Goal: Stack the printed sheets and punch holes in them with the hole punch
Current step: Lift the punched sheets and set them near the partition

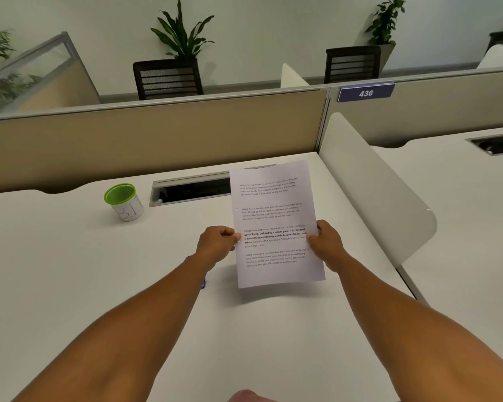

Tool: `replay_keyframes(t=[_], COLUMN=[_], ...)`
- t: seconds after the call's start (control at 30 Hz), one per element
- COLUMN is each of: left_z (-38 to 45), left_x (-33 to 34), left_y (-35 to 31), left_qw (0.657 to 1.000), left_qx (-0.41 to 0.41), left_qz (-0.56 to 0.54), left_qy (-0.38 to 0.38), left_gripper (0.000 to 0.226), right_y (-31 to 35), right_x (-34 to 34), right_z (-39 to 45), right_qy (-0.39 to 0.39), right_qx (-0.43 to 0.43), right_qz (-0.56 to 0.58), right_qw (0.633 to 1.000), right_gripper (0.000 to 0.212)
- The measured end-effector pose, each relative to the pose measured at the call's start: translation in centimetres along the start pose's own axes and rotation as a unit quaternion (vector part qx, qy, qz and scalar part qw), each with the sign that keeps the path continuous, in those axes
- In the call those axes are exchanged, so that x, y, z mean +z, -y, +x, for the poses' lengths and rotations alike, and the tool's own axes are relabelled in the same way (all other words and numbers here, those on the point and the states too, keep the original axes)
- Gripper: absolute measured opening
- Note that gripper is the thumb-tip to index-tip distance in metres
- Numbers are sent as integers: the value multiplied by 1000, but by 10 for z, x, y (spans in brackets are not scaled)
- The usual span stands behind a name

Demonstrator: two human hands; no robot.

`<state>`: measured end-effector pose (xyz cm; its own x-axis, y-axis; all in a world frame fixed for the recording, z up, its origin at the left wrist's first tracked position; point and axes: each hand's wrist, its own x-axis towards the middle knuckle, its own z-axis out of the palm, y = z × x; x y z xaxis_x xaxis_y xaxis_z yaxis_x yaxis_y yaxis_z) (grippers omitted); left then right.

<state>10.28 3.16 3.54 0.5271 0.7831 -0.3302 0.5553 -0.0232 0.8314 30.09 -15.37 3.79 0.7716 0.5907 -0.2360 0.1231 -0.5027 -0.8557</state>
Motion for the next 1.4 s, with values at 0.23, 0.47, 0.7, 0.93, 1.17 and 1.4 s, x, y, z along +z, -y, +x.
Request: replay_keyframes(t=[0.23, 0.47, 0.7, 0.93, 1.17, 1.4], left_z=[9, 24, 45, 60, 84, 99], left_x=[19, 40, 66, 96, 127, 151], left_y=[-9, -18, -26, -39, -50, -50], left_qw=[999, 998, 995, 990, 986, 981], left_qx=[-31, -64, -90, -118, -142, -172], left_qz=[-3, -3, -20, -31, -45, -52], left_qy=[13, 27, 44, 67, 77, 79], left_gripper=[10, 11, 12, 10, 10, 16], right_y=[-5, -18, -28, -40, -51, -63], right_x=[-12, -23, -36, -49, -67, -76], right_z=[12, 29, 53, 78, 108, 136], right_qy=[-11, -37, -74, -97, -131, -139], right_qx=[24, 46, 72, 97, 101, 138], right_qz=[-3, 0, -26, -58, -75, -76], right_qw=[1000, 998, 994, 989, 983, 978], right_gripper=[32, 37, 39, 44, 41, 39])
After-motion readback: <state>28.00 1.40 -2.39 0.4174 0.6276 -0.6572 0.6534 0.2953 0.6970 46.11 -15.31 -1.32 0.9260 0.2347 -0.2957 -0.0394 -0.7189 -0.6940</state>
